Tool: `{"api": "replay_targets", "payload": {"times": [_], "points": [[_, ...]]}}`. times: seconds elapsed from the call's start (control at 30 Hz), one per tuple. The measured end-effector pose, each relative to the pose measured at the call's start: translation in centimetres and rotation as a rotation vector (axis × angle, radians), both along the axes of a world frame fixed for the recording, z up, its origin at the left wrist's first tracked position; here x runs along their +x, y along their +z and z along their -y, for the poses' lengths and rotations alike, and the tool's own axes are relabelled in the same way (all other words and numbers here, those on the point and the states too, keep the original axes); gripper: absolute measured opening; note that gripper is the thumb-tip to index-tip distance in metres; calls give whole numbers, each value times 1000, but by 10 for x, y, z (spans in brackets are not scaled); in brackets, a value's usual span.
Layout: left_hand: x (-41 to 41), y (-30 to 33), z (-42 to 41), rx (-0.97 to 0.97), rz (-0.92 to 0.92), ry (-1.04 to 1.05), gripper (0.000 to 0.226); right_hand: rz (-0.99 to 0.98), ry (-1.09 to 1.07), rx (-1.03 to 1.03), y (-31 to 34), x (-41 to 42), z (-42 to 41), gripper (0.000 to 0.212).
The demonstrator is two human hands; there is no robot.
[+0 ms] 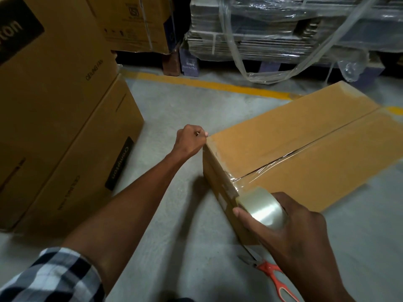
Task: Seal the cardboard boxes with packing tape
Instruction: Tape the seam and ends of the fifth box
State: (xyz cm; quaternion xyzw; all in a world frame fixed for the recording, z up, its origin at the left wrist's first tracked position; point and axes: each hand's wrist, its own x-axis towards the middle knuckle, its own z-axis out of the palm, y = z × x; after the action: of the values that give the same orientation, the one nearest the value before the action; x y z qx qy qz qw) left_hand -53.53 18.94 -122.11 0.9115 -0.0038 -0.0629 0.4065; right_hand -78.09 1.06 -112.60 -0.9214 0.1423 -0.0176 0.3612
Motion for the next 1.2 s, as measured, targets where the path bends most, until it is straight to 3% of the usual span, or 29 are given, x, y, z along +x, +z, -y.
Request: {"api": "replay_targets", "payload": {"times": [0.07,0.13,0.17,0.27,0.4,0.63,0.73,0.93,1.2], "points": [[2,-3,-2,-47,-68,51,15,-12,10,5,-2,-3,-1,72],[4,-3,-7,-76,-132,122,49,-18,17,5,-7,-9,-3,67],[2,-2,-8,-69,-97,136,54,-5,12,7,-10,-13,-2,60],[-7,4,0,-29,83,63,22,43,-32,52,-17,-24,-2,49],[-22,12,4,-182,87,63,34,129,-53,123,-27,-34,1,63],[-36,-2,3,72,81,-15,51,237,59,139,-35,-52,1,90],[-33,2,5,121,27,7,42,286,135,-2,-36,-59,3,83],[-41,12,15,311,63,-3,42,323,114,-55,-34,-75,18,70],[-39,0,10,233,0,41,52,266,209,-158,-36,-100,44,84]]}}
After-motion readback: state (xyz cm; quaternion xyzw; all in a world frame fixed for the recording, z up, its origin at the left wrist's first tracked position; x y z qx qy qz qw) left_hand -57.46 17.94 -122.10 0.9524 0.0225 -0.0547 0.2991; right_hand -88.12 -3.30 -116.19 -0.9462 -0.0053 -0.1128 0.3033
